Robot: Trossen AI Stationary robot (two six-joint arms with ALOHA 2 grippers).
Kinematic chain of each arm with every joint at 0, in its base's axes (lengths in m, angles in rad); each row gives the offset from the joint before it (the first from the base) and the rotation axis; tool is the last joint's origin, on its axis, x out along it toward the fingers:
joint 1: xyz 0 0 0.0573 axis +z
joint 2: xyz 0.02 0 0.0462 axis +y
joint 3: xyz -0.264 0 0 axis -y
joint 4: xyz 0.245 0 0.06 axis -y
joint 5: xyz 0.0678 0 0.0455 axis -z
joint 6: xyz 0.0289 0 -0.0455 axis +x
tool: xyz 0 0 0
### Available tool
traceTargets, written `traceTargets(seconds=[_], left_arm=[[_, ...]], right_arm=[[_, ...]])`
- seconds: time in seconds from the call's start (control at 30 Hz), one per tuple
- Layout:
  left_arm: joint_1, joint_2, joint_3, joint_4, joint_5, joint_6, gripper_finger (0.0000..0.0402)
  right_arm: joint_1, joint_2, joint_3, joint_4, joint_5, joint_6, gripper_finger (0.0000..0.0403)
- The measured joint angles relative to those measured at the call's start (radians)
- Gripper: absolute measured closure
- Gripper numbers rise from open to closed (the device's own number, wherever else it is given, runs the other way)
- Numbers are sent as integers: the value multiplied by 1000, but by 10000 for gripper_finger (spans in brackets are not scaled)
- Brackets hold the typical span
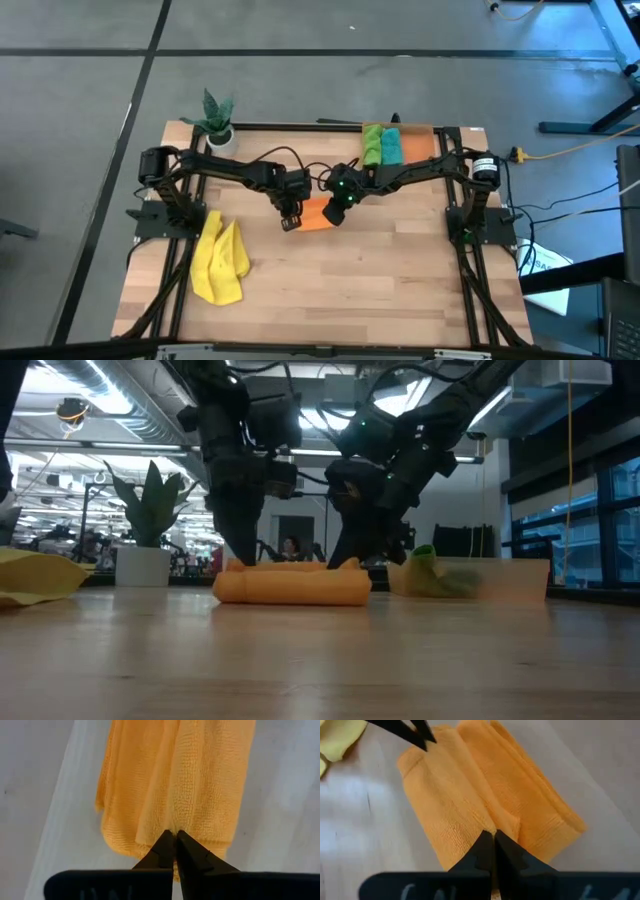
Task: Roll microfiber towels into tight, uniform cylinder then place into a basket
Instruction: Fold the orange towel
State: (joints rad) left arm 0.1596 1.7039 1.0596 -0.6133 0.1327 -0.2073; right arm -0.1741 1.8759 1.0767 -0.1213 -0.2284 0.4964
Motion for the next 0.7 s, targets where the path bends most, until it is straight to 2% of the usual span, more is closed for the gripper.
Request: traceTargets(seconds=[0.2,0.4,0.7], left_arm=[[7,30,0,6,-4,0,401],[3,29,0,15,-42,-1,396],[6,29,-1,17,-74,-3,323]], right_arm=[[-1,8,0,0,-33,-73,390],[0,8,0,12,-28,-84,357],[0,8,-1,14,28,-87,269]])
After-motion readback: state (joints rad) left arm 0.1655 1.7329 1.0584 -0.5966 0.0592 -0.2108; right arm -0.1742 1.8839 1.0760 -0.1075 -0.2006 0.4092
